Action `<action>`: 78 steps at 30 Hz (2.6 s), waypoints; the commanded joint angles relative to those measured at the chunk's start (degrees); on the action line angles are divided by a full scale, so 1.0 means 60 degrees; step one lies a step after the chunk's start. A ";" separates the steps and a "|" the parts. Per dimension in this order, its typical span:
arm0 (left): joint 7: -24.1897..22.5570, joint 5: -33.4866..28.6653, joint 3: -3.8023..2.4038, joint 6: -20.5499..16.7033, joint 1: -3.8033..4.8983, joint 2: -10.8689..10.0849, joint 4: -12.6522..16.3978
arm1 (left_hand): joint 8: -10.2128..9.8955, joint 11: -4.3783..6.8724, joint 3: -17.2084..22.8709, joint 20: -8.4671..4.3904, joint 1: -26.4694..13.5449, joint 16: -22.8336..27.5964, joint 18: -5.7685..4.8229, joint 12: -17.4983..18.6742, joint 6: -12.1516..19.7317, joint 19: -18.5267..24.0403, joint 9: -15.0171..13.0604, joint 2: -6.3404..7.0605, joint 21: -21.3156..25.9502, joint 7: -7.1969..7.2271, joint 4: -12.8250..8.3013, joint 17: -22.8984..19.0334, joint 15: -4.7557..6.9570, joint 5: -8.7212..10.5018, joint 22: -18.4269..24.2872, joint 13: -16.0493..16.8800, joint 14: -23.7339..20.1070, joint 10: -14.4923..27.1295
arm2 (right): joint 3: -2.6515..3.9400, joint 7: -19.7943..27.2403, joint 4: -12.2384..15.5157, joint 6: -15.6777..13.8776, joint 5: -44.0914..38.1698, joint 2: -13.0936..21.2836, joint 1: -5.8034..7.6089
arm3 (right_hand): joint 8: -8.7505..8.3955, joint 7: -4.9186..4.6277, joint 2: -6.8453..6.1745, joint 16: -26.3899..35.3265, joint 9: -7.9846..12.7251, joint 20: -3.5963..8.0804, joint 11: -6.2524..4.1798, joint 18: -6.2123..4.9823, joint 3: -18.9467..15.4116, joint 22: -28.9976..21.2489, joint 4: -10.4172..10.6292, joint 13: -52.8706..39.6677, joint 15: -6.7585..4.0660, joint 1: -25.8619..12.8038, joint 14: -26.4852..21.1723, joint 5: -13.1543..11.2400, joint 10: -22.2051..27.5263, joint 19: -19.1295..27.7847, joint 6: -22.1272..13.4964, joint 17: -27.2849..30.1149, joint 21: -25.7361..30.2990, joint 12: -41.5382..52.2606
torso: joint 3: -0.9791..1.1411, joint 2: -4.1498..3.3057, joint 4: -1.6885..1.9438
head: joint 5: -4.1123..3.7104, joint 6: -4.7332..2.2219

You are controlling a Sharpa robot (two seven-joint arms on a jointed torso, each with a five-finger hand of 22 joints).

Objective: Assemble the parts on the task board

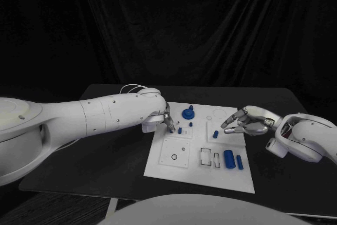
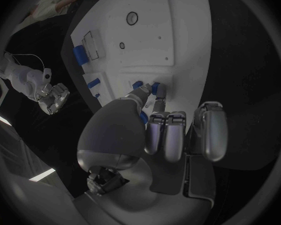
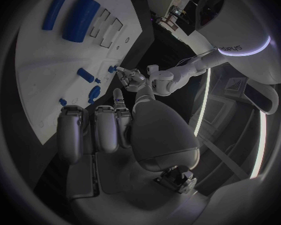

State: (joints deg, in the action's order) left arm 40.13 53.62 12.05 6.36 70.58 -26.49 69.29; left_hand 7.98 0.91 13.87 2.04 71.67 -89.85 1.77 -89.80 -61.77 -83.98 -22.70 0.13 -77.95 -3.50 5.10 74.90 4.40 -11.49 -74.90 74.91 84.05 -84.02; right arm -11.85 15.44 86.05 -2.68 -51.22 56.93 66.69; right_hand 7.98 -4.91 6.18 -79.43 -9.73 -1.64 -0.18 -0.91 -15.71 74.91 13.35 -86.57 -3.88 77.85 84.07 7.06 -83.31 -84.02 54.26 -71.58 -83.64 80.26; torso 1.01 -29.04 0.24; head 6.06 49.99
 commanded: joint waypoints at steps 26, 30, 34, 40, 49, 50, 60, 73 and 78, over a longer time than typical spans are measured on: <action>0.0247 0.0290 0.0017 -0.0228 -0.0136 -0.0181 0.0065 | -0.0480 -0.0248 -0.1440 0.0153 -0.1561 -0.0025 0.0160 -0.0034 0.1134 -0.0408 0.0304 0.0165 0.0346 -0.0347 0.1669 0.2516 -0.0208 0.1438 -0.1734 0.2516 0.0992 -0.0996 | 0.0004 -0.0093 0.0006 0.0065 0.0011 0.0072 -0.0040 | -0.0033 -0.0038 0.0263 0.0030 0.0015 -0.0079 -0.0045 -0.0135 0.0001 0.2135 -0.0047 0.1681 -0.0059 0.0266 0.0438 -0.0019 -0.0403 -0.0489 0.0002 0.0008 0.0052 -0.0026 | -0.0002 0.0001 -0.0003 | -0.0031 0.0002; 0.0193 0.0290 0.0016 -0.0440 -0.0135 -0.0339 0.0218 | -0.0450 -0.0243 -0.1446 0.0153 -0.1523 -0.0025 0.0160 -0.0034 0.1096 -0.0410 0.0294 0.0145 0.0349 -0.0338 0.1680 0.2516 -0.0206 0.1435 -0.1734 0.2516 0.0992 -0.0996 | 0.0004 -0.0091 -0.0009 0.0076 0.0011 0.0059 -0.0041 | -0.0033 -0.0038 0.0263 0.0030 0.0015 -0.0079 -0.0045 -0.0135 0.0001 0.2135 -0.0047 0.1681 -0.0059 0.0266 0.0438 -0.0019 -0.0403 -0.0489 0.0002 0.0008 0.0052 -0.0026 | 0.0000 -0.0002 0.0001 | -0.0040 0.0002; 0.0067 0.0290 0.0014 -0.0775 -0.0127 -0.0544 0.0466 | -0.0393 -0.0230 -0.1497 0.0150 -0.1527 -0.0025 0.0161 -0.0034 0.1032 -0.0417 0.0276 0.0106 0.0351 -0.0322 0.1774 0.2516 -0.0197 0.1431 -0.1735 0.2516 0.0992 -0.0996 | 0.0004 -0.0070 -0.0004 0.0044 0.0011 0.0064 -0.0041 | -0.0033 -0.0038 0.0263 0.0030 0.0015 -0.0079 -0.0045 -0.0135 0.0001 0.2135 -0.0047 0.1681 -0.0059 0.0266 0.0438 -0.0019 -0.0403 -0.0489 0.0002 0.0008 0.0052 -0.0026 | -0.0003 0.0000 0.0011 | -0.0066 0.0002; -0.0297 0.0290 0.0011 -0.1521 0.0034 -0.0998 0.1056 | -0.0337 -0.0215 -0.1616 0.0142 -0.1609 -0.0025 0.0155 -0.0034 0.0991 -0.0434 0.0261 0.0095 0.0321 -0.0303 0.1917 0.2516 -0.0185 0.1426 -0.1750 0.2516 0.0992 -0.0996 | 0.0004 0.0017 0.0019 -0.0098 0.0011 0.0129 -0.0041 | -0.0033 -0.0039 0.0265 0.0031 0.0015 -0.0080 -0.0046 -0.0134 -0.0003 0.2136 -0.0046 0.1682 -0.0058 0.0264 0.0437 -0.0021 -0.0403 -0.0490 0.0002 0.0011 0.0051 -0.0027 | -0.0004 0.0001 -0.0001 | -0.0039 0.0002; -0.1279 0.0131 0.0010 -0.2522 0.0560 -0.1674 0.1785 | -0.0163 -0.0185 -0.1715 0.0120 -0.1602 -0.0025 0.0113 -0.0034 0.0891 -0.0501 0.0216 -0.0168 0.0100 -0.0252 0.1933 0.2516 -0.0163 0.0862 -0.1844 0.2516 0.0992 -0.0996 | 0.0005 0.0228 0.0086 -0.0340 0.0011 0.0197 -0.0040 | -0.0032 -0.0039 0.0266 0.0037 0.0015 -0.0080 -0.0044 -0.0133 -0.0008 0.2138 -0.0044 0.1682 -0.0058 0.0258 0.0436 -0.0023 -0.0403 -0.0493 0.0004 0.0022 0.0046 -0.0026 | -0.0001 0.0004 -0.0004 | -0.0015 0.0002; -0.1394 0.0068 0.0010 -0.2623 0.0599 -0.1733 0.1833 | -0.0135 -0.0181 -0.1775 0.0113 -0.1570 -0.0025 0.0105 -0.0034 0.0890 -0.0509 0.0210 -0.0176 0.0064 -0.0243 0.1934 0.2516 -0.0159 0.0394 -0.1863 0.2516 0.0992 -0.0996 | 0.0005 0.0242 0.0089 -0.0353 0.0011 0.0198 -0.0040 | -0.0031 -0.0038 0.0267 0.0031 0.0015 -0.0081 -0.0043 -0.0131 -0.0011 0.2141 -0.0042 0.1677 -0.0057 0.0255 0.0437 -0.0023 -0.0405 -0.0497 0.0007 0.0012 0.0037 -0.0022 | -0.0001 0.0005 -0.0003 | -0.0007 0.0002; -0.2420 -0.0705 0.0012 -0.3079 0.0752 -0.2031 0.1968 | -0.0003 -0.0175 -0.2151 0.0114 -0.1589 -0.0025 0.0105 -0.0034 0.0859 -0.0499 0.0188 -0.0289 0.0059 -0.0229 0.1945 0.2516 -0.0160 -0.0335 -0.1898 0.2516 0.0992 -0.0996 | 0.0005 0.0258 0.0097 -0.0352 0.0011 0.0232 -0.0040 | -0.0030 -0.0038 0.0269 0.0025 0.0015 -0.0081 -0.0041 -0.0129 -0.0016 0.2142 -0.0039 0.1663 -0.0056 0.0248 0.0439 -0.0024 -0.0409 -0.0499 0.0010 0.0003 0.0032 -0.0011 | 0.0001 0.0004 -0.0012 | 0.0019 0.0002; -0.2896 -0.0975 0.0015 -0.2605 0.0761 -0.2092 0.1892 | 0.0180 -0.0157 -0.2301 0.0109 -0.0302 -0.0025 0.0120 -0.0034 0.0864 -0.0455 0.0184 -0.0286 0.0145 -0.0217 0.1851 0.2516 -0.0153 -0.0776 -0.1927 0.2516 0.0992 -0.0996 | 0.0005 0.0221 0.0099 -0.0284 0.0011 0.0224 -0.0041 | -0.0028 -0.0038 0.0272 0.0026 0.0015 -0.0082 -0.0041 -0.0130 -0.0022 0.2141 -0.0036 0.1662 -0.0055 0.0242 0.0439 -0.0026 -0.0411 -0.0498 0.0014 0.0006 0.0035 -0.0009 | -0.0005 -0.0012 0.0017 | -0.0058 0.0002; -0.3713 -0.0842 0.0016 -0.2774 0.0737 -0.2030 0.1809 | 0.0195 -0.0242 -0.2327 0.0176 0.0475 -0.0025 0.0155 0.0124 0.1018 -0.0341 0.0229 -0.0267 0.0367 -0.0292 0.1744 0.2516 -0.0239 -0.0910 -0.1907 0.2411 0.0992 -0.0904 | 0.0005 0.0218 0.0090 -0.0274 0.0011 0.0225 -0.0041 | -0.0028 -0.0038 0.0272 0.0026 0.0015 -0.0082 -0.0041 -0.0130 -0.0022 0.2141 -0.0036 0.1662 -0.0055 0.0242 0.0439 -0.0026 -0.0411 -0.0498 0.0014 0.0006 0.0035 -0.0009 | -0.0001 -0.0003 0.0002 | -0.0075 0.0002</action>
State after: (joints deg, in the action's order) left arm 23.63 49.07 12.22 -9.85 74.97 -38.93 80.20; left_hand 8.76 -0.21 -0.20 2.63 73.43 -89.85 1.71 -89.39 -55.95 -83.92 -21.46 -1.46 -76.03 -5.07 15.95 74.94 3.36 -16.69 -74.90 74.91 84.05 -84.12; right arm -11.85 16.54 86.52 -4.06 -51.22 58.23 66.57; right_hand 7.98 -4.91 6.18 -79.42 -9.70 -1.64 -0.18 -0.91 -15.71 74.91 13.35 -86.57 -3.88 77.85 84.05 7.06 -83.30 -84.02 54.27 -71.50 -83.64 80.39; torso 1.01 -29.09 0.29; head 5.66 49.99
